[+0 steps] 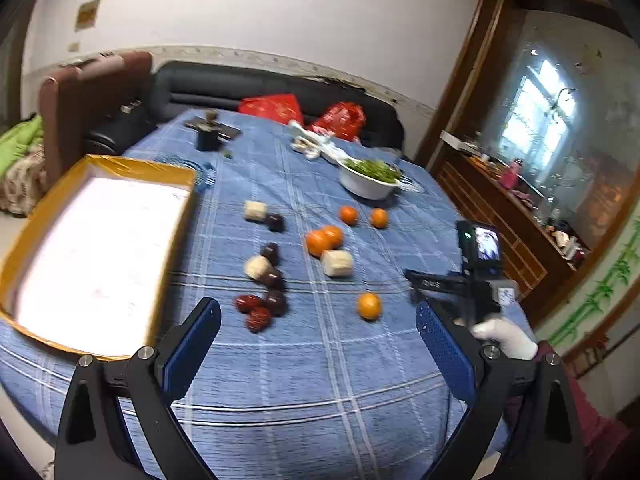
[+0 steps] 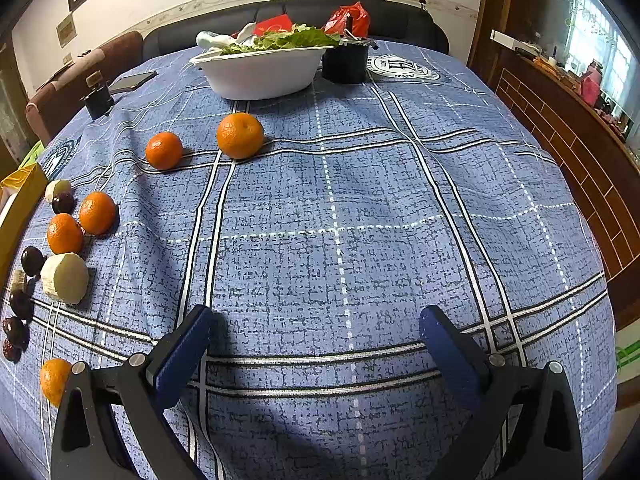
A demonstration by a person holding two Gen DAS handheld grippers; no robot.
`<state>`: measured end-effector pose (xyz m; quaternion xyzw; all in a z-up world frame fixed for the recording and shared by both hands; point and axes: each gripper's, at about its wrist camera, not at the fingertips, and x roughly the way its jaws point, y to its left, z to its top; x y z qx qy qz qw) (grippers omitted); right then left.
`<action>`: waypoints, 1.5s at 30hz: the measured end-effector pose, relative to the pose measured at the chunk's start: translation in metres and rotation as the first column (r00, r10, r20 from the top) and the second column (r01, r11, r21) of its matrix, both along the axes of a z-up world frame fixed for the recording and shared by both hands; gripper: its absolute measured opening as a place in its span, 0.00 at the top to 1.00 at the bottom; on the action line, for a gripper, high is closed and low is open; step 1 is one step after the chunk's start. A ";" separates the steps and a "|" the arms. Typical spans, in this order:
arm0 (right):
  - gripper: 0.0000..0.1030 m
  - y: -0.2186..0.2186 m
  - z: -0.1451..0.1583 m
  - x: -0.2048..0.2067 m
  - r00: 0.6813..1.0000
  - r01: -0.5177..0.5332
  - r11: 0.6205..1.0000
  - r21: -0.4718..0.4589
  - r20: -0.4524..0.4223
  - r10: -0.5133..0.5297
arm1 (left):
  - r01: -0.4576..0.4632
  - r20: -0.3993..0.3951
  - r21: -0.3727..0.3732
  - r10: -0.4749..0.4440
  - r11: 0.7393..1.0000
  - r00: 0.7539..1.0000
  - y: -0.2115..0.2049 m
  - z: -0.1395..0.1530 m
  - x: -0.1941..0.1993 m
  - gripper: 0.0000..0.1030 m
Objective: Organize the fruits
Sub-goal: 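Raise both tools and bring them over the scattered fruit, then grasp a red date with the left tool while the right tool grasps an orange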
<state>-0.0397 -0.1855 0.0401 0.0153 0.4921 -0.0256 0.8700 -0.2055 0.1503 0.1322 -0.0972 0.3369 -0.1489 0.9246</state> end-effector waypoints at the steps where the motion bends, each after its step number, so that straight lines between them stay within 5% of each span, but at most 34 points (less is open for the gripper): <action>1: 0.00 0.000 0.000 0.000 1.000 0.002 1.000 -0.002 0.001 -0.002 | -0.002 0.006 -0.004 0.002 1.000 1.000 0.003 0.003 -0.001 0.05; 6: 0.07 -0.002 0.004 -0.007 0.998 0.052 0.998 -0.028 0.019 -0.052 | -0.058 0.075 0.019 0.057 0.998 0.996 0.026 0.033 -0.016 0.05; 11: 0.14 -0.002 0.061 -0.052 0.962 0.153 0.987 -0.042 0.236 -0.139 | -0.171 0.244 0.110 0.141 0.979 0.960 0.057 0.093 -0.046 0.05; 13: 0.14 0.006 0.107 -0.083 0.926 0.133 0.990 -0.046 0.362 -0.108 | -0.219 0.330 0.135 0.165 0.966 0.930 0.067 0.123 -0.061 0.05; 19: 0.04 0.034 0.240 -0.153 0.772 0.045 0.994 -0.102 0.634 0.030 | -0.345 0.582 0.159 0.194 0.925 0.790 0.083 0.206 -0.096 0.05; 21: 0.00 0.045 0.280 -0.166 0.713 0.021 0.992 -0.122 0.697 0.070 | -0.358 0.586 0.173 0.196 0.918 0.786 0.083 0.227 -0.093 0.05; 24: 0.00 0.062 0.308 -0.166 0.660 -0.054 0.991 -0.123 0.741 0.128 | -0.307 0.557 0.177 0.162 0.935 0.815 0.081 0.233 -0.082 0.05; 27: 0.00 0.077 0.288 -0.148 0.711 -0.187 0.980 -0.068 0.679 0.183 | -0.192 0.477 0.166 0.092 0.967 0.874 0.073 0.203 -0.063 0.00; 31: 0.00 0.101 0.189 -0.100 0.854 -0.310 0.949 0.053 0.454 0.254 | -0.050 0.275 0.070 0.029 0.996 0.961 0.069 0.131 -0.019 0.00; 33: 0.20 0.107 0.127 -0.072 0.917 -0.310 0.940 0.144 0.307 0.256 | -0.051 0.168 0.046 0.042 0.998 0.985 0.066 0.086 0.006 0.01; 34: 0.27 0.108 0.107 -0.064 0.933 -0.302 0.937 0.177 0.255 0.253 | -0.053 0.143 0.046 0.046 0.998 0.989 0.064 0.071 0.013 0.11; 35: 0.35 0.108 0.086 -0.055 0.947 -0.289 0.935 0.204 0.204 0.248 | -0.051 0.110 0.056 0.045 0.997 0.993 0.061 0.053 0.020 0.28; 37: 0.36 0.103 0.050 -0.044 0.963 -0.261 0.932 0.250 0.133 0.234 | -0.023 0.050 0.092 0.019 0.995 0.999 0.053 0.025 0.030 0.45; 45: 0.36 0.115 0.025 -0.040 0.952 -0.305 0.917 0.256 0.109 0.287 | 0.088 -0.116 0.188 -0.066 0.978 0.991 0.003 -0.062 0.068 0.45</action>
